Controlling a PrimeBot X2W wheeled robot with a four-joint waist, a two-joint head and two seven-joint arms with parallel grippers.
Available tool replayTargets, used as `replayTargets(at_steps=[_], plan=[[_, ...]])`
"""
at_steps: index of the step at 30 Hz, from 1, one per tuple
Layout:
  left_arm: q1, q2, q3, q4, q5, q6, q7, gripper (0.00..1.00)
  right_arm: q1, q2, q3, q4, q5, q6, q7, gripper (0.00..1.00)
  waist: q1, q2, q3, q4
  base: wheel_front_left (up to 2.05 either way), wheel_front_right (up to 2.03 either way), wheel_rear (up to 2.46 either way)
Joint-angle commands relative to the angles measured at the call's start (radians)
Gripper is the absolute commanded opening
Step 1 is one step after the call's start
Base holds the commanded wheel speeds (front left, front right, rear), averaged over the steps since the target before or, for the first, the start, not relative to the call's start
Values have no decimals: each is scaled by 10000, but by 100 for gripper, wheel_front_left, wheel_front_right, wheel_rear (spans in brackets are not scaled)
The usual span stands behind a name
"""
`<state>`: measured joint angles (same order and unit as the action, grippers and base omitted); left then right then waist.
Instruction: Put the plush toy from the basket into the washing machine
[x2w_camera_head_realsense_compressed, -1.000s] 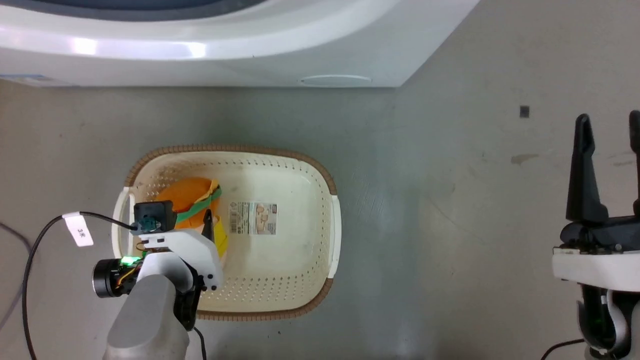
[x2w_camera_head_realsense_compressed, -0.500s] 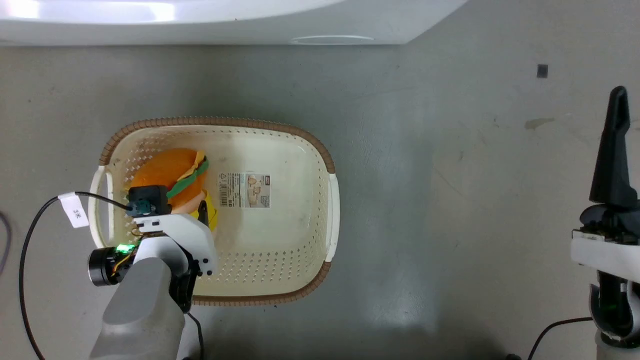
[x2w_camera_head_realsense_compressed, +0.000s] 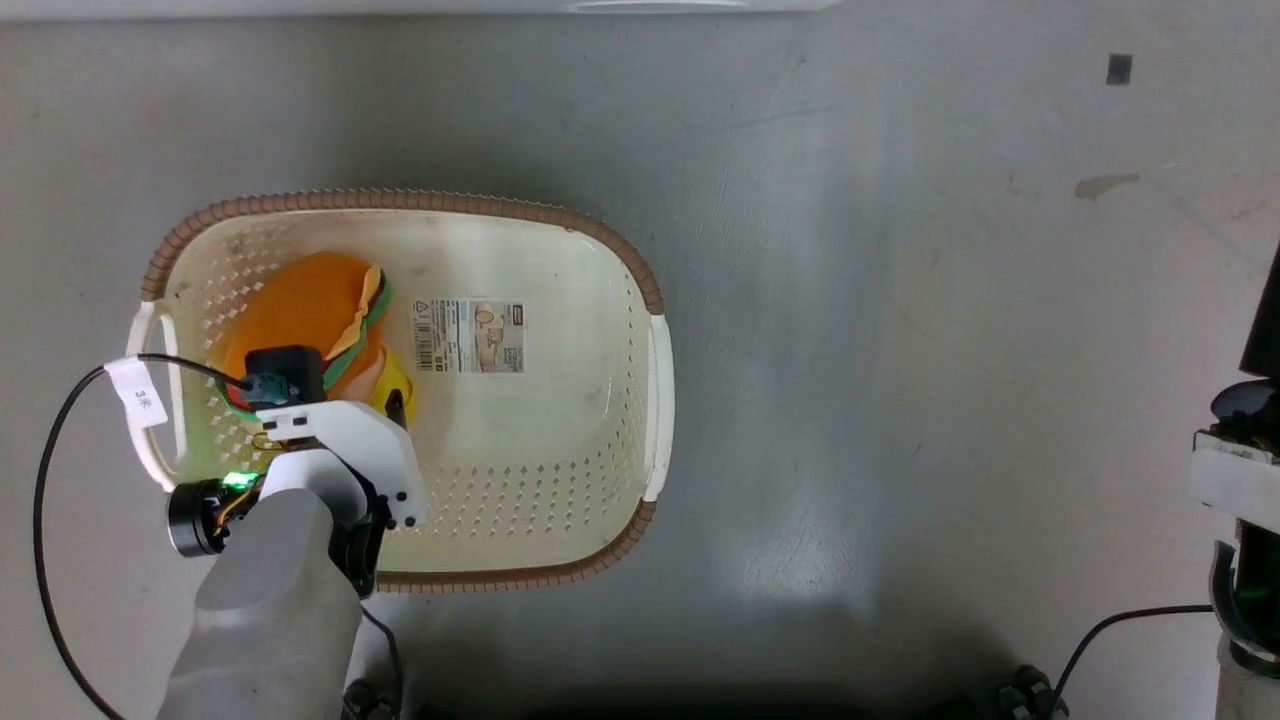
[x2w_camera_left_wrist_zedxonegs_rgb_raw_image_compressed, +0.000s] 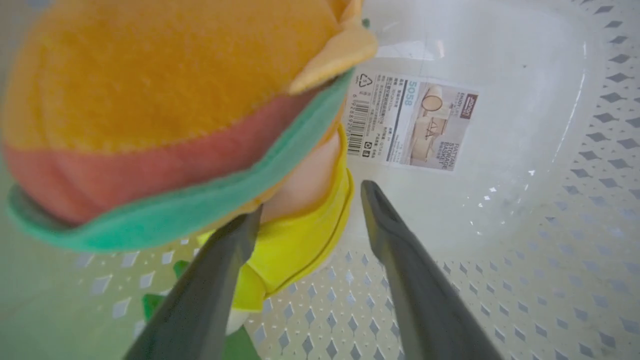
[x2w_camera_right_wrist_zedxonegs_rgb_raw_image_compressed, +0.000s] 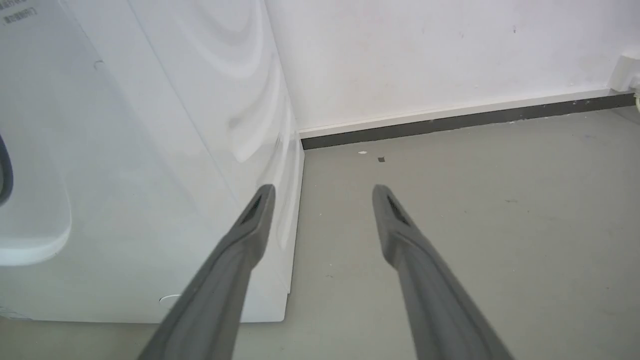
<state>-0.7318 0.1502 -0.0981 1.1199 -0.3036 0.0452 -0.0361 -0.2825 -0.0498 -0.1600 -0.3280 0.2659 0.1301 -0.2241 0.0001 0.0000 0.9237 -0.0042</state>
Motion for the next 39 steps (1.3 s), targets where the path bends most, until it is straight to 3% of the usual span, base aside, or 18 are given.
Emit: replayTargets(at_steps=[1, 15, 16, 17, 18, 27, 39], plan=[[-298, 78, -57, 285, -104, 10, -17, 100, -273, -4, -65, -129, 72, 5, -89, 100, -1, 0, 151, -4, 0, 0, 0], [-1276, 185, -378, 1708, -593, -17, -189, 100, -650, -4, -310, -529, 378, 6, -377, 100, -1, 0, 1197, -19, 0, 0, 0], [-1273, 181, -411, 1708, -585, -37, -162, 92, -651, -4, -305, -521, 378, 6, -377, 100, -1, 0, 1176, -23, 0, 0, 0], [-1286, 176, -447, 1708, -571, -70, -222, 36, -652, -4, -303, -517, 374, 6, -377, 100, -1, 0, 1155, -25, 0, 0, 0], [-1302, 172, -476, 1708, -559, -94, -329, 0, -652, -4, -305, -512, 374, 6, -377, 100, -1, 0, 1128, -25, 0, 0, 0], [-1199, 178, -634, 1708, -595, -213, -477, 0, -635, -4, -286, -411, 393, 6, -377, 100, -1, 0, 653, -67, 0, 0, 0], [-720, 301, -994, 1708, -521, -922, -1473, 0, -403, -4, -55, 447, 852, 6, -377, 100, -1, 0, -1051, -261, 0, 0, 0]])
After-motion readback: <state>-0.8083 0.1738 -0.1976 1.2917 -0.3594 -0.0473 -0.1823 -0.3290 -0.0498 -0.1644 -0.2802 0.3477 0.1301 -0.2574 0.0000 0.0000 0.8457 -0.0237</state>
